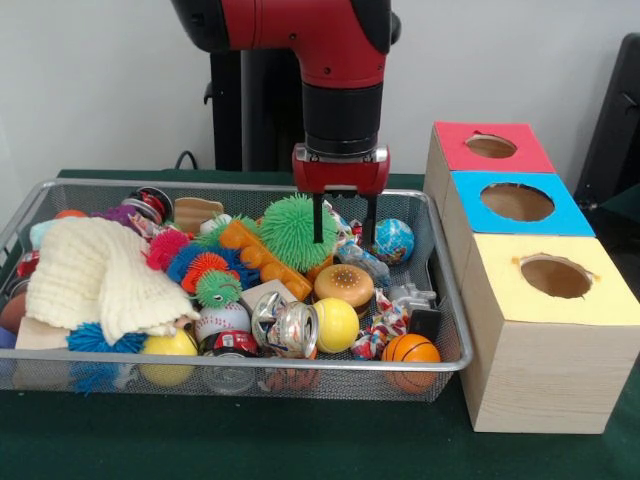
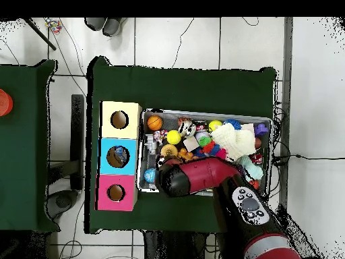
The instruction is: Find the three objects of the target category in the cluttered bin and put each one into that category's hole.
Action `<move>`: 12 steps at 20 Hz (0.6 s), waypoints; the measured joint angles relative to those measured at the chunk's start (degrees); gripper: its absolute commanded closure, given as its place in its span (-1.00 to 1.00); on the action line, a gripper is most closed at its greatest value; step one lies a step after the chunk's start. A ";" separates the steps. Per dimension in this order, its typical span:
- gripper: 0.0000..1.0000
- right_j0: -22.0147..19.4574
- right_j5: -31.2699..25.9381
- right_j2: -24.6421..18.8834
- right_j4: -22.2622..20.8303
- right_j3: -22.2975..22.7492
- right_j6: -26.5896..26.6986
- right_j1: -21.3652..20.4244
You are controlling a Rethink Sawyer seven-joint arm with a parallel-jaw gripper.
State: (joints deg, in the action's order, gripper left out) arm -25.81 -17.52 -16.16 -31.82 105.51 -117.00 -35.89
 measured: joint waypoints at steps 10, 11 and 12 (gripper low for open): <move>-1.00 3.70 3.21 3.78 -3.22 -0.66 0.00 3.07; -1.00 5.49 4.46 5.42 -3.50 -0.76 0.00 3.52; -1.00 6.26 4.97 6.10 -3.52 -0.79 0.00 3.71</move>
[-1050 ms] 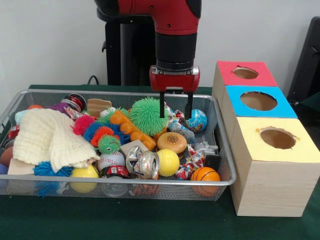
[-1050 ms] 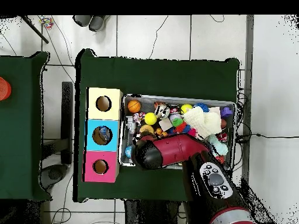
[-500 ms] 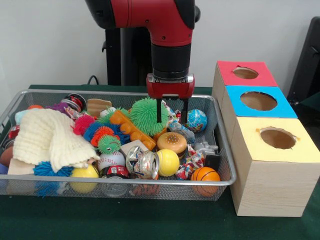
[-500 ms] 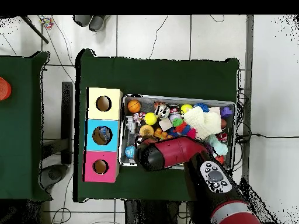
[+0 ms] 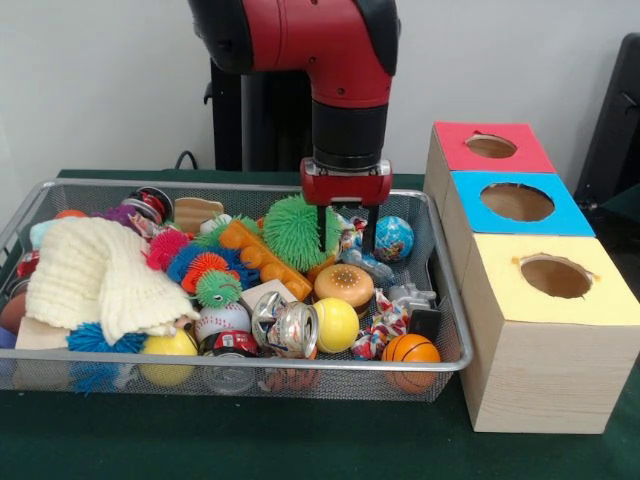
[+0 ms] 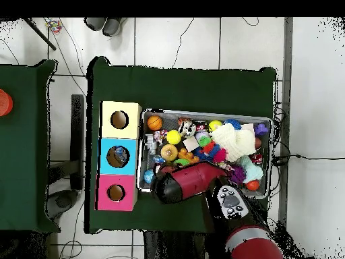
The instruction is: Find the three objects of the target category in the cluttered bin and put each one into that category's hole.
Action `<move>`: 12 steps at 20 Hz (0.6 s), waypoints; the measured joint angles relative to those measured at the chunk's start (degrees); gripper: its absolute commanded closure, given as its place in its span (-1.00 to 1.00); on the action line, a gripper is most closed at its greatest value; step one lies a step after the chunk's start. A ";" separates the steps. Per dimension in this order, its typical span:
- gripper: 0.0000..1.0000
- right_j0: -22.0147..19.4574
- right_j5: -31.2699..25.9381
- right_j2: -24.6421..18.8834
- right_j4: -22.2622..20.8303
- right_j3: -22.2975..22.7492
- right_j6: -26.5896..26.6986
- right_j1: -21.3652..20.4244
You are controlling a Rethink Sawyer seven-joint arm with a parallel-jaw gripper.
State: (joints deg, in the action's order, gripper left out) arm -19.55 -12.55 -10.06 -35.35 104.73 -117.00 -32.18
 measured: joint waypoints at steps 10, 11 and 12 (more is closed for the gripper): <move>-1.00 4.28 4.45 3.69 0.01 -0.02 0.00 1.80; -1.00 4.18 4.47 3.73 0.01 -0.03 0.00 1.86; -1.00 4.09 4.47 3.75 0.01 -0.02 0.00 1.87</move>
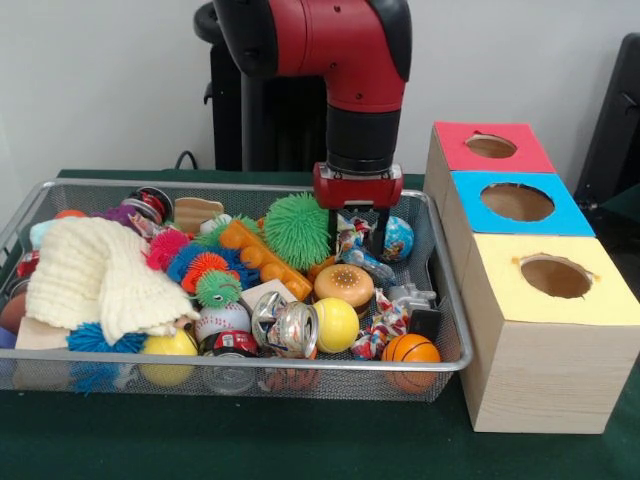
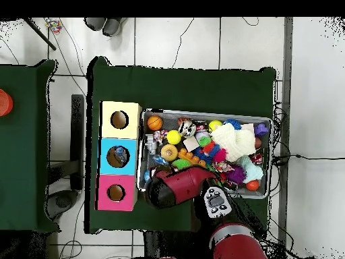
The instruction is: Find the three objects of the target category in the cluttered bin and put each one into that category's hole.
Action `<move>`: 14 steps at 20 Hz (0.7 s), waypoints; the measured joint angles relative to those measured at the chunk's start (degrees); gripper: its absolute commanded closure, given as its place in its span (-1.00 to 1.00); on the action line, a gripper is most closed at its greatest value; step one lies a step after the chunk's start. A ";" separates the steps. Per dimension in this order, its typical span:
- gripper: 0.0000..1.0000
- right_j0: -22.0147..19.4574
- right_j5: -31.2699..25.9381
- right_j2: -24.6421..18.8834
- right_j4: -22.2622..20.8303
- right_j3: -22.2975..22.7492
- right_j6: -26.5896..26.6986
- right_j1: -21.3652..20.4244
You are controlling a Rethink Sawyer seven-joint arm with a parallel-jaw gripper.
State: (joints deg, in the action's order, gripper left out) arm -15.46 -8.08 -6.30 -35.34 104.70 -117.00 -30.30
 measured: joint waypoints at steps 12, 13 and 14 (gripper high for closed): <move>1.00 -3.07 0.00 0.00 0.01 0.03 0.00 -0.32; 1.00 -3.06 -0.02 0.01 0.00 0.05 0.00 -0.41; 1.00 -3.06 -0.02 0.00 0.00 0.07 0.00 -0.47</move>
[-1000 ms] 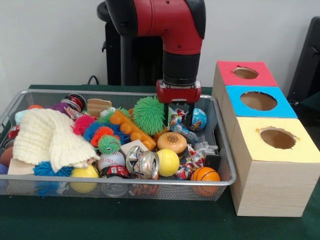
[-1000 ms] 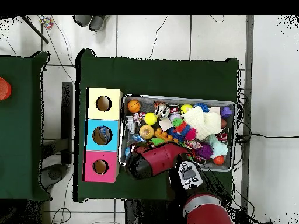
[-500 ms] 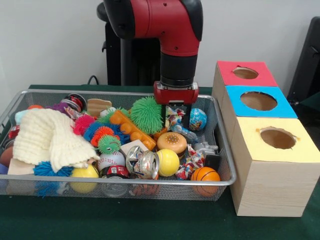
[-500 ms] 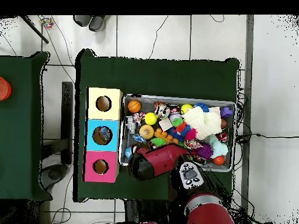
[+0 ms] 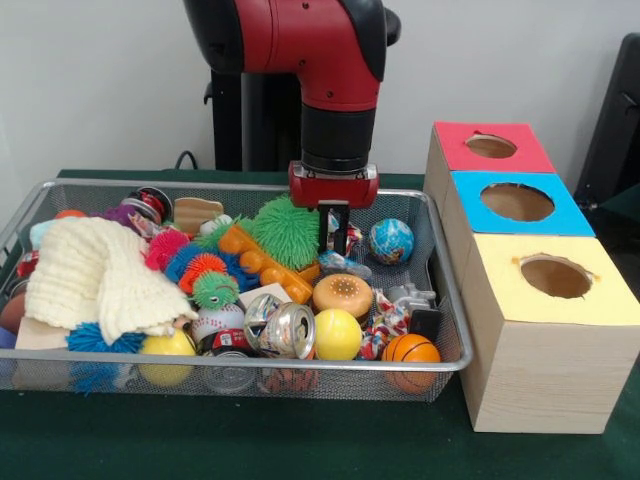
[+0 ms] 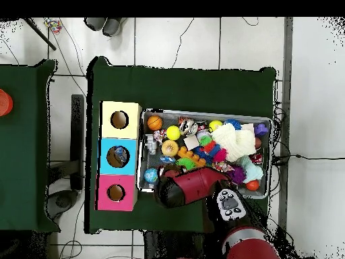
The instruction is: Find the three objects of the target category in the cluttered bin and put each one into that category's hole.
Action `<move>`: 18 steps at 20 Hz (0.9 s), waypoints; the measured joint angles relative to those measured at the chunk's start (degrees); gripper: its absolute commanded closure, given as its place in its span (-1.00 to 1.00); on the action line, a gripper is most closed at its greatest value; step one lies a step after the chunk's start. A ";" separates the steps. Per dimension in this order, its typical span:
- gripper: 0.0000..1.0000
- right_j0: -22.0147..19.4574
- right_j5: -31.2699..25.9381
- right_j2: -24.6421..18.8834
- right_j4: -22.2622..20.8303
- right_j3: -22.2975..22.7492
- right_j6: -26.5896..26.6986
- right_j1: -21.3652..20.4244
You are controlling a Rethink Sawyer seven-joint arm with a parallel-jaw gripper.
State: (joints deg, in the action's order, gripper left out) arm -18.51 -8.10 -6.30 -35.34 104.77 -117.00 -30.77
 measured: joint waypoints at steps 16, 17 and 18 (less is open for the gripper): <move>1.00 -0.79 0.00 -0.69 0.93 0.78 0.00 -2.29; 1.00 -0.90 0.00 -0.82 1.06 0.88 0.00 -2.55; 1.00 -1.13 0.00 -1.06 1.35 1.11 0.00 -3.11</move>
State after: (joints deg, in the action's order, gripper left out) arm -19.64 -8.10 -7.36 -33.99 105.88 -117.00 -33.88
